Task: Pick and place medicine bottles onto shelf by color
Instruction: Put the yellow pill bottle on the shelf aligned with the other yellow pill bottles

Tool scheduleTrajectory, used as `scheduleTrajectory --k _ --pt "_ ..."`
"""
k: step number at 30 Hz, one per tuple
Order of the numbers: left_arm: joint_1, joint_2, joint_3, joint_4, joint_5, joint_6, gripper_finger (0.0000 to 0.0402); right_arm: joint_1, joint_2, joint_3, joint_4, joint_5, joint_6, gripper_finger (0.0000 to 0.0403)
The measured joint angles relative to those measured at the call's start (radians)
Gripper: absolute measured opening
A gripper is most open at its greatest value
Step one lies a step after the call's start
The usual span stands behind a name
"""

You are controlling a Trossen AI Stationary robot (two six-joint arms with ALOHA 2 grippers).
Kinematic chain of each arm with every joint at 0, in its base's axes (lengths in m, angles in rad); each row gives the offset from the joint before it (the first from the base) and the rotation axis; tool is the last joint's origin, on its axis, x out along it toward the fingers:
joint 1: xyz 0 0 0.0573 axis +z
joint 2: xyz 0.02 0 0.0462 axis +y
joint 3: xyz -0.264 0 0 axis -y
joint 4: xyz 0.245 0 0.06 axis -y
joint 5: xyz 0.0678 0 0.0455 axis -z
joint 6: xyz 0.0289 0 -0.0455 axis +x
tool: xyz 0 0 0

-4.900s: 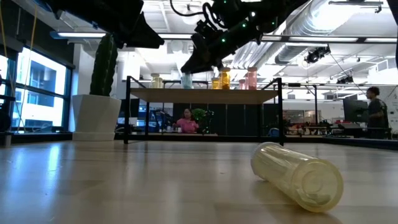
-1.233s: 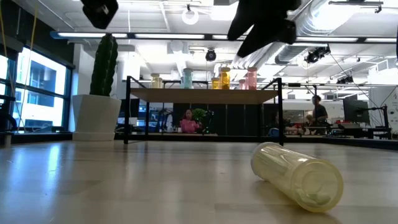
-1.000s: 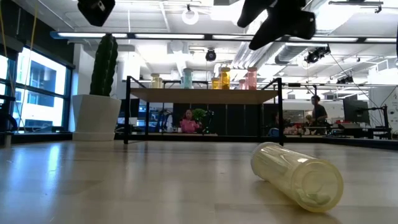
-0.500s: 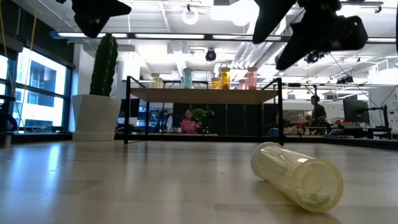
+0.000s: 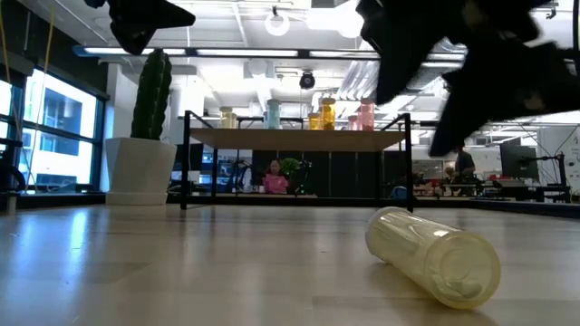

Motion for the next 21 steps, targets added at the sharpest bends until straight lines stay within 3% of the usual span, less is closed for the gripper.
scheduleTrajectory --k 21 --pt "0.0 0.0 0.0 -0.025 0.008 0.007 0.0184 0.019 0.137 0.0 0.136 -0.055 0.094 0.019"
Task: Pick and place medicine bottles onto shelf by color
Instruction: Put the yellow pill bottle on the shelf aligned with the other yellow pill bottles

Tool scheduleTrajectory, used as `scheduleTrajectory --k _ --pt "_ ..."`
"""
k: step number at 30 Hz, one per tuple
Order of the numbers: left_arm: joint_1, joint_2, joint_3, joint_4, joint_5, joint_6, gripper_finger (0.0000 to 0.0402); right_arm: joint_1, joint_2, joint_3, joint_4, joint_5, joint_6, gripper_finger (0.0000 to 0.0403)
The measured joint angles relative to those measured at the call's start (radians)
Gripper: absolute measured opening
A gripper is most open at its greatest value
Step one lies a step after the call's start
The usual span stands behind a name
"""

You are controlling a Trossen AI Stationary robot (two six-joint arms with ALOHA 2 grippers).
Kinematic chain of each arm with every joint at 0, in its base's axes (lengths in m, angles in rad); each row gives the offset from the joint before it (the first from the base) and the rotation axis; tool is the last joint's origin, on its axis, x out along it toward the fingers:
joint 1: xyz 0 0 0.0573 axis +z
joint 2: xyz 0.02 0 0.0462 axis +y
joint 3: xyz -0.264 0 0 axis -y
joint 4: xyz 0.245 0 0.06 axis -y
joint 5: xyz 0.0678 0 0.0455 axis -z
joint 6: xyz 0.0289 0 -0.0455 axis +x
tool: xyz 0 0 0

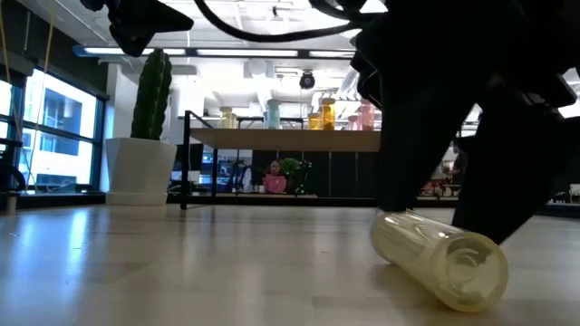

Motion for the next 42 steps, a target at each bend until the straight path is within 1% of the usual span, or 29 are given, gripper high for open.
scheduleTrajectory --k 9,15,18,23,28,31,34,36,39,42 --pt "0.0 0.0 0.0 -0.035 0.001 0.0 0.0184 -0.002 0.028 0.006 -0.044 -0.01 0.012 0.019" --pt "0.0 0.0 0.0 -0.068 0.001 -0.001 0.0184 -0.003 0.04 0.006 -0.056 -0.044 -0.018 0.0185" --pt "0.0 0.0 0.0 -0.071 0.001 -0.001 0.0184 -0.004 0.041 0.021 -0.084 -0.066 -0.039 0.0168" --pt "0.0 0.0 0.0 -0.071 0.001 -0.003 0.0184 -0.001 0.045 0.056 -0.156 -0.083 -0.084 0.0127" --pt "0.0 0.0 0.0 -0.074 0.001 -0.019 0.0184 0.0 0.047 0.074 -0.182 -0.084 -0.139 0.0089" --pt "0.0 0.0 0.0 -0.077 0.001 -0.019 0.0184 0.002 0.05 0.093 -0.199 -0.06 -0.184 0.0076" --pt "0.0 0.0 0.0 -0.078 0.001 -0.019 0.0184 0.002 0.052 0.124 -0.243 -0.025 -0.241 0.0074" --pt "0.0 0.0 0.0 -0.078 0.019 -0.019 0.0184 0.002 0.052 0.153 -0.262 0.014 -0.285 0.0077" --pt "0.008 0.0 0.0 -0.078 0.083 -0.012 0.0184 -0.006 0.052 0.21 -0.309 0.08 -0.36 0.0082" --pt "0.02 0.0 0.0 -0.077 0.17 0.01 0.0184 -0.019 0.051 0.283 -0.353 0.159 -0.464 0.0083"
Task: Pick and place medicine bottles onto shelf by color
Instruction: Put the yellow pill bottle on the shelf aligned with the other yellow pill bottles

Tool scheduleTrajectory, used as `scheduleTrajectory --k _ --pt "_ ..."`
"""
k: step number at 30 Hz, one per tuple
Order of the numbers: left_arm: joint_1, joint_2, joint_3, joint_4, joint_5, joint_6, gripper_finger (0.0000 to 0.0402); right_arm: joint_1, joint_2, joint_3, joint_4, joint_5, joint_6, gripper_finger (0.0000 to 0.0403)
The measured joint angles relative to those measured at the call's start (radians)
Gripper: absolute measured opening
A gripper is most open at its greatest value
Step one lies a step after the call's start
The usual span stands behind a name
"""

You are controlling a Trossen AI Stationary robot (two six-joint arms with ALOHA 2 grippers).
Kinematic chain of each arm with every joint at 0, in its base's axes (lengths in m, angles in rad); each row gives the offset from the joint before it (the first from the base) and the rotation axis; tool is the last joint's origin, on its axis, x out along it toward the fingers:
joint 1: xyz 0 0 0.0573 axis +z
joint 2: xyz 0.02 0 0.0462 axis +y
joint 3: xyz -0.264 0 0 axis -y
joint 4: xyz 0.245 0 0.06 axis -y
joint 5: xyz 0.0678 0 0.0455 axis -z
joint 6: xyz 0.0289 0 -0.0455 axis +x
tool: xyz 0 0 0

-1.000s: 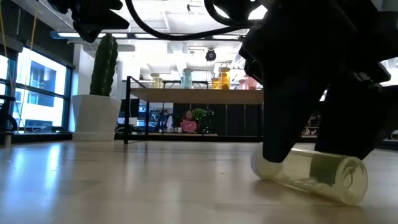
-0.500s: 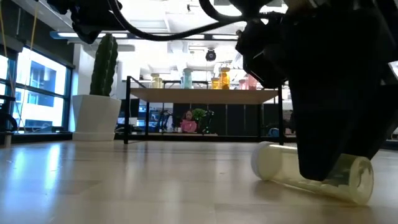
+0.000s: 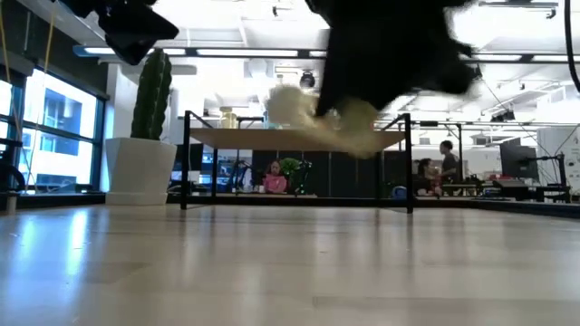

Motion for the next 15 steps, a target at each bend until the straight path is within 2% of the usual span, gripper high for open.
scheduleTrajectory --k 6,10,15 --pt "0.017 0.0 0.0 0.0 0.144 0.093 0.0184 -0.031 -0.002 0.154 -0.042 0.157 -0.304 0.0084" --pt "0.017 0.0 0.0 0.001 0.15 0.114 0.0184 -0.061 -0.004 0.229 -0.04 0.197 -0.487 0.0084" --pt "0.018 0.0 0.0 0.003 0.146 0.135 0.0184 -0.108 -0.004 0.258 -0.032 0.198 -0.626 0.0084"
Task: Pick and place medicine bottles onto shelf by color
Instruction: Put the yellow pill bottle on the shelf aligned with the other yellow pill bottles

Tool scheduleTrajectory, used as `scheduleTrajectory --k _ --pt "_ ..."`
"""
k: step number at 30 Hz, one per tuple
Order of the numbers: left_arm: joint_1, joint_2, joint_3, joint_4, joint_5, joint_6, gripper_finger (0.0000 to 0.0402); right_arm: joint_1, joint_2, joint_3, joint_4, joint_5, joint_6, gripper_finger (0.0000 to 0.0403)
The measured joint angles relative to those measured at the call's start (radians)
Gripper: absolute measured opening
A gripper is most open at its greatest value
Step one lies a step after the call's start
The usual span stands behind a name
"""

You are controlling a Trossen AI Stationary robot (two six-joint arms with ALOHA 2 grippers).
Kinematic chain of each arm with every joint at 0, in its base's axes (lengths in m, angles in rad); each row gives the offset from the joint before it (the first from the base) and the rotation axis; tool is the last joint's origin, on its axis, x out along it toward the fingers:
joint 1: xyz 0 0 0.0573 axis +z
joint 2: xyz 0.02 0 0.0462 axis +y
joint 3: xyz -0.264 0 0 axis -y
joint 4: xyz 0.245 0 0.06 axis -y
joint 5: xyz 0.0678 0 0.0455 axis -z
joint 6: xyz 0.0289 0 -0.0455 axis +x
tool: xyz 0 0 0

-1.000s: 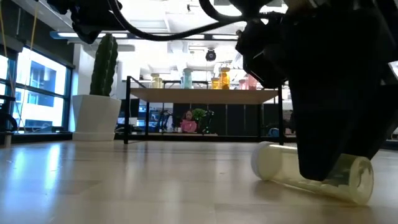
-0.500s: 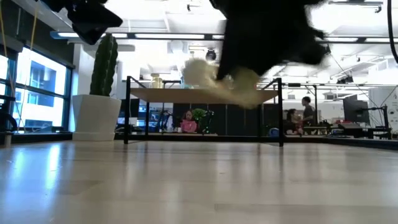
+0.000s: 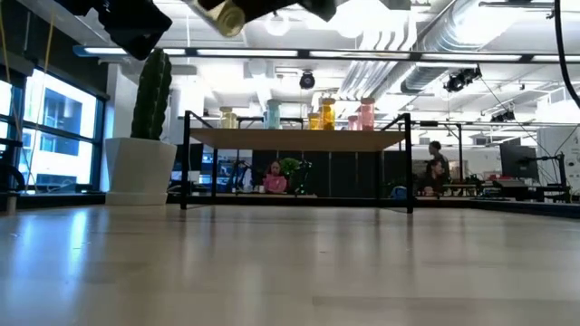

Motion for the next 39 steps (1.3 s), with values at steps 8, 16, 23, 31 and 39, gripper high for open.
scheduleTrajectory --k 8,16,23,31,39 --pt "0.0 0.0 0.0 0.001 -0.001 0.067 0.0184 -0.064 0.0 0.0 0.053 -0.06 -0.138 0.0084" --pt "0.0 0.0 0.0 0.013 -0.086 0.075 0.0184 -0.103 0.0 0.0 0.097 -0.12 -0.205 0.0084" --pt "0.0 -0.001 0.0 0.059 -0.084 0.105 0.0184 -0.125 -0.001 0.0 0.106 -0.122 -0.204 0.0085" --pt "0.0 -0.001 0.0 0.063 -0.088 0.11 0.0184 -0.125 -0.001 0.0 0.111 -0.122 -0.206 0.0084" --pt "0.0 -0.001 0.0 0.062 -0.105 0.107 0.0184 -0.125 -0.001 0.0 0.116 -0.122 -0.206 0.0084"
